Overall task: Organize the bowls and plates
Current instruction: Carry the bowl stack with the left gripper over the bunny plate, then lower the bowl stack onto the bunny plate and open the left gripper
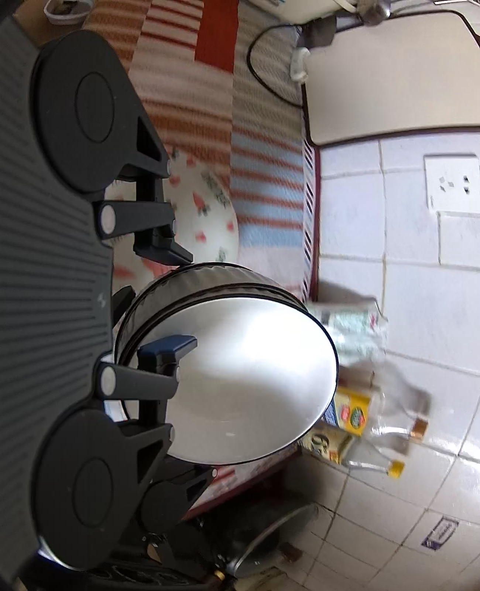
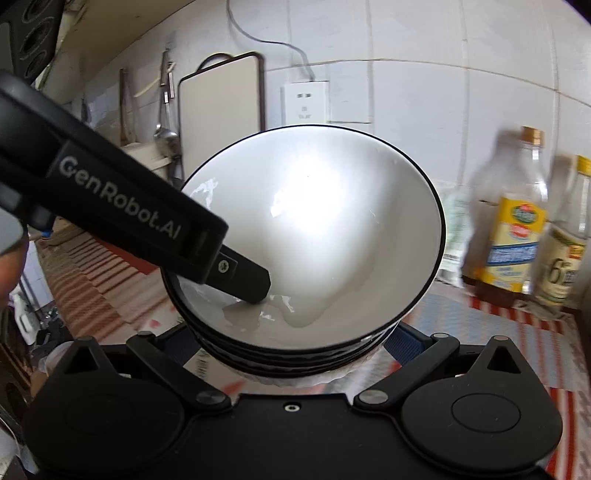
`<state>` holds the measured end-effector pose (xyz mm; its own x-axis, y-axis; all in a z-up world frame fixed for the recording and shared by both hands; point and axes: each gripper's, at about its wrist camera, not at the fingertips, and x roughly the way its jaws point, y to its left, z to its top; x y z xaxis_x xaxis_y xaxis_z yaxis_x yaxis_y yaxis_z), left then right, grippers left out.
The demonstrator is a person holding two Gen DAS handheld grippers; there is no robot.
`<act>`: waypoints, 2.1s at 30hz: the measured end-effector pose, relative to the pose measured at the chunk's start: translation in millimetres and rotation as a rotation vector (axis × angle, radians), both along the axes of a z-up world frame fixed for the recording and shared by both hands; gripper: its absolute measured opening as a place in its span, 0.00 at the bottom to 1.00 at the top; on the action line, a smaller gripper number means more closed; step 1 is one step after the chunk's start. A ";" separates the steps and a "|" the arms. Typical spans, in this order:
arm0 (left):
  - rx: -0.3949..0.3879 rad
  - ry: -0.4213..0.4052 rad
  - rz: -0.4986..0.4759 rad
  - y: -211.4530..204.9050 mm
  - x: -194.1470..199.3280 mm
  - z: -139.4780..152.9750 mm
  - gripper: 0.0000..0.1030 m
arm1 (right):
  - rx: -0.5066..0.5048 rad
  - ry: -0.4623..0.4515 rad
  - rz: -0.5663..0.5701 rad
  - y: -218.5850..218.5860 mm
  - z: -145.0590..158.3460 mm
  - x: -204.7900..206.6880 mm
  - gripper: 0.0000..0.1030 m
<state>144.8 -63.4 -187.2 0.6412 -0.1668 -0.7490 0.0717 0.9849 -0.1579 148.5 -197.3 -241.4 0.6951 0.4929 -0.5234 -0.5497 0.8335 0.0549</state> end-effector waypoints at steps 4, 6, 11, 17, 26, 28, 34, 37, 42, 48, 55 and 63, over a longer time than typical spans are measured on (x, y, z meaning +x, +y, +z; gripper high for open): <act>0.011 0.023 0.007 25.0 2.2 -10.5 0.38 | 0.015 0.020 0.017 25.5 -9.7 3.4 1.00; 0.007 0.037 0.000 36.6 5.0 -17.1 0.38 | 0.016 0.025 0.018 37.6 -15.1 3.6 1.00; -0.012 0.076 -0.035 58.0 10.7 -34.6 0.38 | 0.000 0.049 0.004 60.8 -29.2 3.2 1.00; -0.056 0.102 -0.078 74.9 17.8 -56.2 0.38 | -0.051 0.064 -0.015 77.7 -44.9 5.3 1.00; -0.120 0.127 -0.135 85.8 36.7 -73.1 0.38 | -0.111 0.082 -0.100 89.2 -55.8 7.3 1.00; -0.133 0.136 -0.144 88.4 40.9 -73.8 0.38 | -0.114 0.093 -0.130 91.3 -54.0 7.2 1.00; -0.131 0.127 -0.192 89.5 47.0 -75.3 0.38 | -0.111 0.114 -0.203 96.2 -53.2 5.5 1.00; -0.128 0.132 -0.200 88.5 48.5 -75.3 0.38 | -0.102 0.123 -0.240 96.9 -54.1 4.7 1.00; -0.145 0.161 -0.196 88.2 52.3 -77.7 0.42 | -0.099 0.170 -0.276 97.0 -51.1 7.4 1.00; -0.149 0.206 -0.154 86.1 55.7 -76.6 0.41 | -0.063 0.275 -0.317 88.6 -45.3 5.2 1.00; -0.102 0.147 -0.052 87.1 39.8 -58.6 0.43 | -0.097 0.269 -0.257 75.7 -26.8 -11.0 1.00; -0.057 0.050 -0.025 80.8 -8.2 -8.6 0.48 | -0.060 0.286 -0.239 42.8 10.8 -45.2 0.99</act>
<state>136.6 17.4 -195.8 0.5981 -0.2256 -0.7690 0.0862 0.9721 -0.2181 103.3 -154.5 -230.5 0.6079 0.2975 -0.7362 -0.3091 0.9427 0.1257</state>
